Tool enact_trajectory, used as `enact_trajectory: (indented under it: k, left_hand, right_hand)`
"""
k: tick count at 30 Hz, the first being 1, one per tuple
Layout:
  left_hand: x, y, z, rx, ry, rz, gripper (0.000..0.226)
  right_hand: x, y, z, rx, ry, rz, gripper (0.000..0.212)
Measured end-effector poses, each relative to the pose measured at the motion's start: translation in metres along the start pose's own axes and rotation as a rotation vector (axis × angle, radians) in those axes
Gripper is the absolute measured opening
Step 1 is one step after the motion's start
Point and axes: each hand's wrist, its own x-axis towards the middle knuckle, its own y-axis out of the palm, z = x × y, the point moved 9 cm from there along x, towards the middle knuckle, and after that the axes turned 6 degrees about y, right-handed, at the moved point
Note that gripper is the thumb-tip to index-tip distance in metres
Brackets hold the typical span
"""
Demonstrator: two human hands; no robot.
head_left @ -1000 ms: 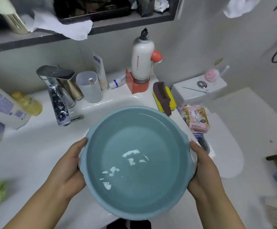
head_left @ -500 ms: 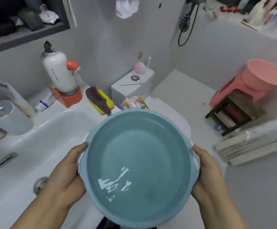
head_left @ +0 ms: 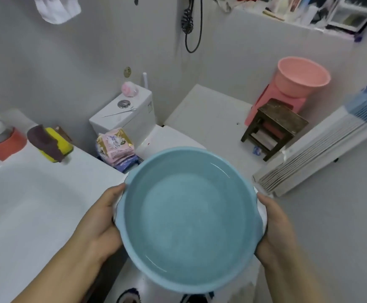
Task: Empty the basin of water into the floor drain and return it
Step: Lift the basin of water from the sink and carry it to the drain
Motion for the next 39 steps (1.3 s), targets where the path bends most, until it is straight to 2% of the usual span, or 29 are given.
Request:
enact_trajectory:
  k: [3,6,9,11,13,16,20,25,30,39]
  left_hand:
    - [0.008,0.037,0.027,0.011,0.017,0.068,0.041]
    - [0.013,0.08,0.048,0.052,0.047,0.126,0.068]
    - [0.026,0.113,0.067,0.122,0.038,0.102,0.057]
    - [0.035,0.129,0.078,0.165,0.021,0.065,0.043]
    - [0.047,0.146,0.086,0.196,0.019,0.057,0.04]
    - [0.062,0.175,0.096,0.255,-0.008,0.092,0.041]
    - [0.094,0.207,0.105,0.307,-0.051,0.081,0.051]
    - [0.146,0.259,0.113,0.359,-0.153,0.144,0.049]
    - [0.189,0.318,0.109,0.415,-0.178,0.189,0.05]
    - [0.27,0.416,0.114,0.408,-0.15,0.132,0.055]
  right_hand:
    - [0.011,-0.033,0.028,0.041,0.009,0.02,0.054]
    - [0.019,-0.059,0.059,0.064,-0.007,0.064,0.047]
    - [0.024,-0.083,0.085,0.116,-0.014,0.07,0.045]
    - [0.029,-0.097,0.1,0.173,-0.031,0.053,0.052]
    - [0.034,-0.114,0.113,0.217,-0.04,0.009,0.055]
    - [0.044,-0.124,0.127,0.235,-0.038,0.011,0.04]
    - [0.06,-0.136,0.156,0.257,-0.072,-0.049,0.036]
    - [0.087,-0.138,0.202,0.251,-0.148,-0.127,0.036]
    - [0.122,-0.134,0.245,0.273,-0.153,-0.146,0.039]
    - [0.212,-0.144,0.347,0.284,-0.168,-0.131,0.035]
